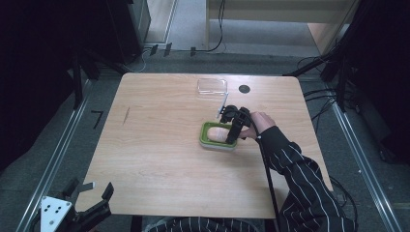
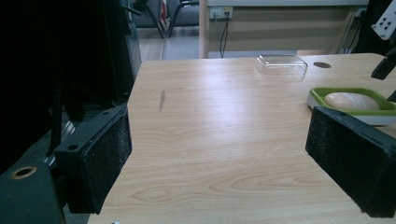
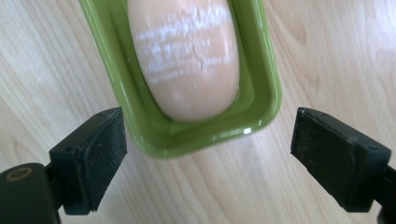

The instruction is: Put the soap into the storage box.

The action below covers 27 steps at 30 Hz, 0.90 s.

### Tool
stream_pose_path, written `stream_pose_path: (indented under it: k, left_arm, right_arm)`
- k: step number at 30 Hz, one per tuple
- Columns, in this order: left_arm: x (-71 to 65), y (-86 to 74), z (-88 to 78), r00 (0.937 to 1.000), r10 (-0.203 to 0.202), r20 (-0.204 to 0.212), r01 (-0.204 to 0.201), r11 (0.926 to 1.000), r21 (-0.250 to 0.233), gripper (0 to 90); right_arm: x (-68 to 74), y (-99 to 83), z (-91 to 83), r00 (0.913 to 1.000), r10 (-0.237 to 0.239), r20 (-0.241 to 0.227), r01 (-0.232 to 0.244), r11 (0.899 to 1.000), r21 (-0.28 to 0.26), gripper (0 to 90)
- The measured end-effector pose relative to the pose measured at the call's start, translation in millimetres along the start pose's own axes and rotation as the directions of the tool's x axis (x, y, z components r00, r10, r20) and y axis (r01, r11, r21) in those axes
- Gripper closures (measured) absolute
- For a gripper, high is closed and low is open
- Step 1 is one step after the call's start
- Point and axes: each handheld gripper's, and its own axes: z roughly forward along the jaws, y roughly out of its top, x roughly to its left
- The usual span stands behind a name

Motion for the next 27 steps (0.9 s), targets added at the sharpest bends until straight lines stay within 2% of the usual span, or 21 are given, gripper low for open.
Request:
stream_pose_path:
  k: [1,9,10,12,13,16,18,24,27]
  left_arm:
    - [-0.1,0.2,0.8,1.0000,0.001,0.003,-0.001,1.0000,0.000,7.2]
    - [-1.1,1.9,6.4,0.9998,0.005,0.021,-0.005,1.0000,0.000,7.2]
    - [-1.2,2.3,7.1,0.9997,0.007,0.023,-0.007,1.0000,0.001,7.2]
    - [-1.5,2.7,8.2,0.9996,0.010,0.028,-0.010,0.9999,0.003,7.2]
    - [-1.7,3.1,9.6,0.9994,0.011,0.034,-0.011,0.9999,0.003,7.2]
    - [-2.0,3.3,11.0,0.9992,0.011,0.038,-0.011,0.9999,-0.001,7.2]
    - [-2.3,3.7,12.0,0.9990,0.013,0.042,-0.013,0.9999,0.000,7.2]
    - [-2.7,4.3,14.0,0.9986,0.014,0.050,-0.014,0.9999,-0.002,7.2]
    - [-3.1,4.6,15.0,0.9985,0.013,0.054,-0.013,0.9999,-0.004,7.2]
  right_arm:
    - [-0.1,-6.2,-1.2,0.9998,0.022,0.003,-0.022,1.000,0.001,11.0]
    - [-0.8,-27.9,-8.0,0.9959,0.090,0.012,-0.090,0.996,0.007,9.1]
    - [-0.5,-35.4,-9.2,0.9933,0.115,0.013,-0.115,0.993,0.013,7.8]
    - [-0.5,-37.9,-9.5,0.9925,0.122,0.015,-0.122,0.992,0.015,7.7]
    - [-0.4,-44.6,-10.8,0.9885,0.150,0.024,-0.150,0.989,0.016,7.8]
    - [-0.8,-51.5,-11.5,0.9861,0.164,0.029,-0.164,0.986,0.018,7.7]
    - [-0.1,-57.6,-12.6,0.9816,0.189,0.027,-0.190,0.982,0.018,7.7]
    - [3.6,-75.0,-14.2,0.9737,0.225,0.035,-0.226,0.974,0.028,7.7]
    - [7.0,-85.7,-16.1,0.9669,0.251,0.047,-0.252,0.967,0.029,7.7]
